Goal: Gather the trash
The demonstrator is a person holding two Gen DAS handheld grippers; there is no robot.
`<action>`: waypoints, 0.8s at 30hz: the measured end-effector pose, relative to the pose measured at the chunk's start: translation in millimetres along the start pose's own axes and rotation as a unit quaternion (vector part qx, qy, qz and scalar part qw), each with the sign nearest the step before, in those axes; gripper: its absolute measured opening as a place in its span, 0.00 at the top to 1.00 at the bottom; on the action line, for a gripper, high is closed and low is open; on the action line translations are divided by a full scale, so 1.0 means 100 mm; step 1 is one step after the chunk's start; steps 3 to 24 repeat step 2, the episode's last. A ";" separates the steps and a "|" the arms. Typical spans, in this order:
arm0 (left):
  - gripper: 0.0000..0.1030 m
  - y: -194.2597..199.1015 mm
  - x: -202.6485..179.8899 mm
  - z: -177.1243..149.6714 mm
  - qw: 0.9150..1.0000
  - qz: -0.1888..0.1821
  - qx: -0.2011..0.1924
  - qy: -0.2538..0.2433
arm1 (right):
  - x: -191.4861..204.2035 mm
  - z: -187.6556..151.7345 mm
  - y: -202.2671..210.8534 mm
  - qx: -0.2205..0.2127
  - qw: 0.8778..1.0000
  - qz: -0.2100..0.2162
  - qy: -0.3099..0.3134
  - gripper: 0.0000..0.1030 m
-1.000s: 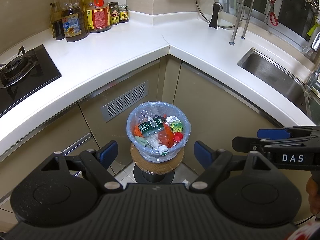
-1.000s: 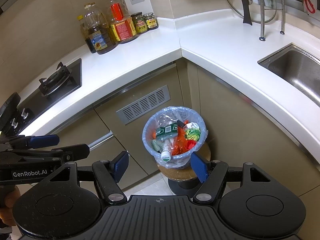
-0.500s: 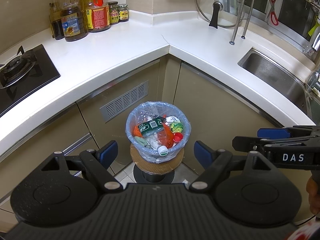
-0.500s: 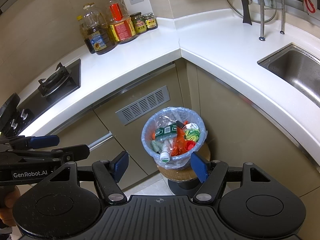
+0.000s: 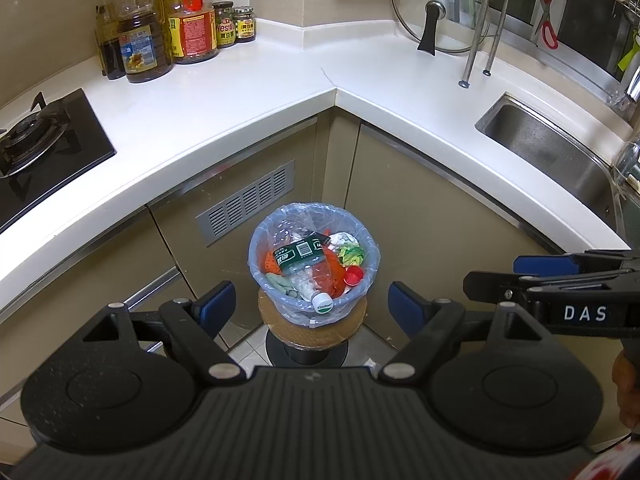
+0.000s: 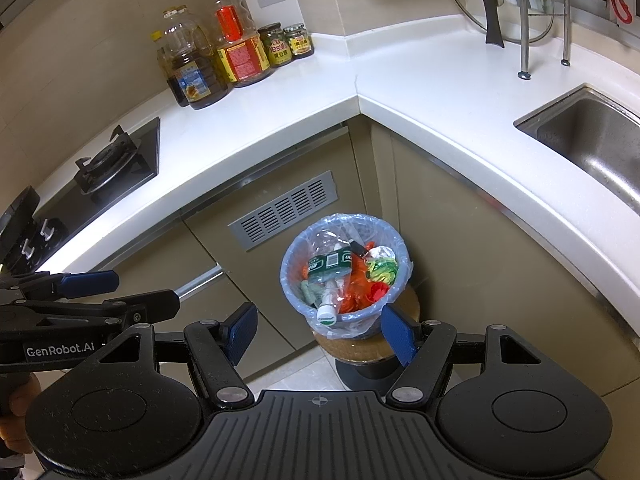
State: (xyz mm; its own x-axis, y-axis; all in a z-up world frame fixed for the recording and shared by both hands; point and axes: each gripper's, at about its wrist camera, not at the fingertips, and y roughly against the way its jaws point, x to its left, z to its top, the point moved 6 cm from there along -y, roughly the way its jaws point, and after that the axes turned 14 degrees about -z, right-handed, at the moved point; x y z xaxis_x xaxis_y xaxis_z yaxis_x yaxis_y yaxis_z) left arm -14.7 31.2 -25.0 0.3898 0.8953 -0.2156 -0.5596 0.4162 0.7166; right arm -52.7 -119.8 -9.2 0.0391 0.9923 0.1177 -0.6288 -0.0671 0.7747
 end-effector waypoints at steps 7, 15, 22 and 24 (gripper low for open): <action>0.20 -0.02 -0.01 0.02 1.000 0.001 0.002 0.000 | -0.02 0.01 -0.01 0.001 1.000 0.001 0.000 0.33; 0.20 -0.02 -0.01 0.02 1.000 0.001 0.002 0.000 | -0.02 0.01 -0.01 0.001 1.000 0.001 0.000 0.33; 0.20 -0.02 -0.01 0.02 1.000 0.001 0.002 0.000 | -0.02 0.01 -0.01 0.001 1.000 0.001 0.000 0.33; 0.20 -0.02 -0.01 0.02 1.000 0.001 0.002 0.000 | -0.02 0.01 -0.01 0.001 1.000 0.001 0.000 0.33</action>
